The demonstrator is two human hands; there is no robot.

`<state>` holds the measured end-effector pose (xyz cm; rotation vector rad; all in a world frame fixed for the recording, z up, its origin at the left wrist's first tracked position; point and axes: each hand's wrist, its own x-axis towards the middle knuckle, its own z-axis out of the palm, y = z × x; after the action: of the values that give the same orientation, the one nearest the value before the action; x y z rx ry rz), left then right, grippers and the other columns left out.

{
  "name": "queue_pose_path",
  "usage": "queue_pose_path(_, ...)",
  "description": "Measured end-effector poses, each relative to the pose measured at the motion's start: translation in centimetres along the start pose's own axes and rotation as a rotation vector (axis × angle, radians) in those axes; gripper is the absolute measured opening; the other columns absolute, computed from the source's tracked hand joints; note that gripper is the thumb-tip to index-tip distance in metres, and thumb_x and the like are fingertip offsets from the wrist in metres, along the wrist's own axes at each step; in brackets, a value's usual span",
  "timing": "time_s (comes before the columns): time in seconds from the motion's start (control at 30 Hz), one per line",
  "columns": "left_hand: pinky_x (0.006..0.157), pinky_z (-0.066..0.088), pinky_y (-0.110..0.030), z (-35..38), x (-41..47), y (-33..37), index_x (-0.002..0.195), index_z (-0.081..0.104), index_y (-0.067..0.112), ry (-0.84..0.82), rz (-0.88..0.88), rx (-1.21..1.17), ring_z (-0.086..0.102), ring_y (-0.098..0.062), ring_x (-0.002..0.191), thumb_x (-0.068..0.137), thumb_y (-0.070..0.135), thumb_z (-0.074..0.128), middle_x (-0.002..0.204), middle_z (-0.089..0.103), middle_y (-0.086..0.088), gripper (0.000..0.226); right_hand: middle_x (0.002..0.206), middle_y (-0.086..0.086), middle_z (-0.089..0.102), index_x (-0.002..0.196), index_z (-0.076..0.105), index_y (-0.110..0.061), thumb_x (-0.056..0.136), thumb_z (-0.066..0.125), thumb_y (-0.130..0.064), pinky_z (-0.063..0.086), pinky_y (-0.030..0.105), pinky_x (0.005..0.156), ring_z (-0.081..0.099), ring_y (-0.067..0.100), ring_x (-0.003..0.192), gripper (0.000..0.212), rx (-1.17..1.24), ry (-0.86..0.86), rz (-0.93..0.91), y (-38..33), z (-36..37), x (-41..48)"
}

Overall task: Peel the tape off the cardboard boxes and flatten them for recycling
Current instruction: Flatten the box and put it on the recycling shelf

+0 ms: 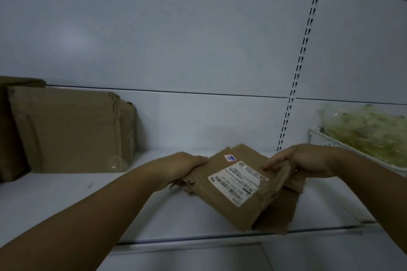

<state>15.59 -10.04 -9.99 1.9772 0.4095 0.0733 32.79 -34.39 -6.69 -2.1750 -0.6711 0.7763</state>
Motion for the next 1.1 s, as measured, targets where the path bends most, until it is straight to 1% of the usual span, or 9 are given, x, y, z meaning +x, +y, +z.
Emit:
queue_pose_path(0.13,0.061,0.052,-0.029,-0.9,-0.2,1.5,0.121,0.049,0.027,0.163,0.004,-0.003,0.064,-0.018,0.085,0.068,0.040,0.078,0.110,0.062,-0.006,0.061,0.112,0.019,0.068,0.121,0.060,-0.012,0.092,0.036,-0.020,0.054,0.035,0.073,0.069,0.025,0.092,0.039,0.329,-0.066,0.072,-0.8,-1.0,-0.6)
queue_pose_path(0.3,0.070,0.056,-0.030,-1.5,-1.6,3.9,0.090,0.069,0.020,-0.229,0.116,-0.515,0.069,-0.014,0.081,0.084,0.037,0.061,0.092,0.070,-0.002,0.020,0.134,0.010,0.051,0.139,0.036,-0.032,0.080,0.018,-0.077,0.043,0.037,0.088,0.053,0.025,0.109,0.077,-0.350,0.035,0.183,-3.0,4.0,-0.3)
queue_pose_path(0.4,0.100,0.041,-0.034,0.5,-1.7,4.1,0.119,0.058,0.020,-0.371,0.163,-0.553,0.057,-0.012,0.114,0.084,0.052,0.046,0.117,0.065,0.003,0.049,0.102,-0.008,0.062,0.108,0.056,-0.034,0.097,0.022,-0.049,0.048,0.015,0.064,0.061,0.001,0.081,0.038,-0.307,0.036,0.001,-4.4,6.8,-1.0)
queue_pose_path(0.47,0.106,0.034,-0.031,2.0,-1.9,4.0,0.122,0.055,0.021,-0.408,0.215,-0.505,0.052,-0.006,0.119,0.091,0.047,0.039,0.125,0.061,0.006,0.044,0.069,-0.004,0.063,0.065,0.063,-0.024,0.099,0.029,-0.010,0.039,0.004,0.046,0.055,-0.009,0.049,0.050,-0.212,0.110,-0.129,-3.8,7.3,-1.3)
queue_pose_path(0.57,0.089,0.040,-0.015,2.8,-2.3,3.6,0.118,0.060,0.021,-0.353,0.280,-0.446,0.055,0.001,0.111,0.097,0.036,0.031,0.125,0.061,0.007,0.038,0.107,0.017,0.061,0.107,0.059,-0.002,0.098,0.034,-0.020,0.044,0.015,0.077,0.055,0.008,0.087,0.032,0.148,0.233,-0.300,-2.4,7.6,-1.5)
queue_pose_path(0.67,0.096,0.036,-0.015,2.9,-2.8,3.4,0.118,0.063,0.030,-0.300,0.388,-0.268,0.049,-0.003,0.119,0.094,0.045,0.036,0.132,0.054,0.008,0.038,0.119,0.004,0.060,0.120,0.053,-0.012,0.069,0.034,-0.073,0.040,0.034,0.100,0.055,0.016,0.113,0.083,0.460,0.193,-0.369,-1.7,7.7,-1.8)
queue_pose_path(0.83,0.085,0.034,0.002,3.8,-2.2,3.4,0.129,0.055,0.014,-0.334,0.523,-0.109,0.047,-0.003,0.117,0.093,0.024,0.048,0.137,0.050,-0.001,0.038,0.092,0.009,0.074,0.108,0.061,-0.005,0.078,0.049,-0.039,0.057,0.029,0.068,0.070,0.020,0.083,0.047,0.771,0.123,-0.358,-0.4,7.0,-2.7)
queue_pose_path(1.0,0.100,0.043,-0.029,5.8,0.2,1.1,0.128,0.053,0.015,-0.106,0.586,0.078,0.054,-0.018,0.117,0.086,0.001,0.053,0.128,0.057,-0.004,0.044,0.062,0.010,0.069,0.091,0.062,0.000,0.080,0.047,-0.007,0.049,0.023,0.046,0.064,0.018,0.051,0.020,0.706,0.263,-0.125,1.0,6.9,-2.7)
queue_pose_path(1.1,0.087,0.035,0.001,5.8,1.0,-0.2,0.127,0.054,0.012,-0.184,0.672,0.256,0.049,-0.007,0.113,0.083,-0.004,0.052,0.126,0.050,0.008,0.047,0.057,0.003,0.071,0.065,0.074,-0.008,0.081,0.047,-0.005,0.050,0.021,0.048,0.067,0.017,0.050,0.032,0.619,0.278,-0.076,2.3,7.0,-2.1)
